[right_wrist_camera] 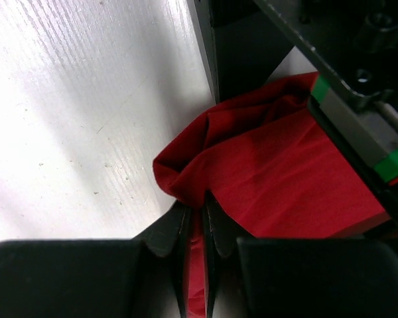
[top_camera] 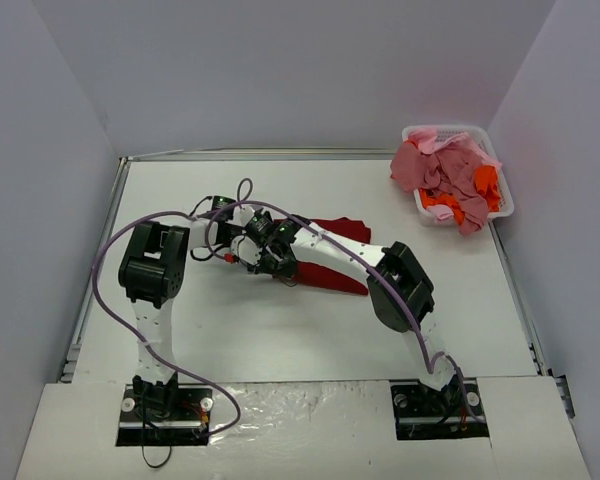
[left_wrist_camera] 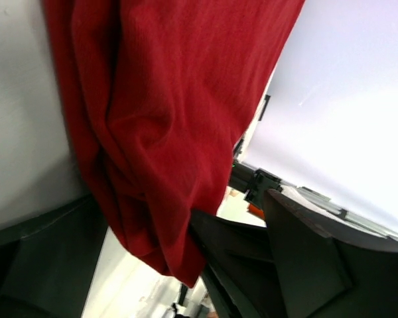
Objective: Fold and stack the t-shirts
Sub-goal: Put the neatly folded tshirt into the corner of the board with the left arm
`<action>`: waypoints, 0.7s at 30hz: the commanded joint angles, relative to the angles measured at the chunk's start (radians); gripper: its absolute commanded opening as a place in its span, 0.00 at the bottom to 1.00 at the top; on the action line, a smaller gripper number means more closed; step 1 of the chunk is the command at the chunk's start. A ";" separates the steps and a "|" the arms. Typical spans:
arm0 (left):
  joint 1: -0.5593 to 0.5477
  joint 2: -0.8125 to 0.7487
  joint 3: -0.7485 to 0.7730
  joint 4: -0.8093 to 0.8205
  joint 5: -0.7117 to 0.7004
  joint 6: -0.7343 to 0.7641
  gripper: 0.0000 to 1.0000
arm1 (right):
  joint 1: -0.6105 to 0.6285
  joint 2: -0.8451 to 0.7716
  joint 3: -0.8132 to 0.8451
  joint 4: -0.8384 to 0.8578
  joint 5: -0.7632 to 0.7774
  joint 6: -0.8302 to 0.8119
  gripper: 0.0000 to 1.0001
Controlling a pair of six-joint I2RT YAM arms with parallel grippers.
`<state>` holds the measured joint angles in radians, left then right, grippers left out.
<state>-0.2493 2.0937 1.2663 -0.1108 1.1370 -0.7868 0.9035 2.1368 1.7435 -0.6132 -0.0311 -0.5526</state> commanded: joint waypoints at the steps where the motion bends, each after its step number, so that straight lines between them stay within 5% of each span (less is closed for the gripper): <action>1: -0.022 0.040 0.008 0.008 -0.071 0.029 0.92 | -0.006 -0.021 0.036 -0.048 -0.001 -0.001 0.00; 4: -0.027 0.045 0.010 0.010 -0.066 0.031 0.81 | -0.006 -0.018 0.036 -0.048 -0.001 -0.001 0.00; 11: -0.039 0.054 0.018 0.043 -0.037 0.008 0.05 | -0.006 -0.015 0.039 -0.051 -0.004 -0.001 0.00; 21: -0.038 0.080 0.057 0.039 -0.019 0.012 0.03 | 0.000 -0.021 0.037 -0.056 -0.010 -0.001 0.00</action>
<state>-0.2749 2.1662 1.2827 -0.0853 1.1149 -0.7788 0.8963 2.1380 1.7435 -0.6441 -0.0311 -0.5545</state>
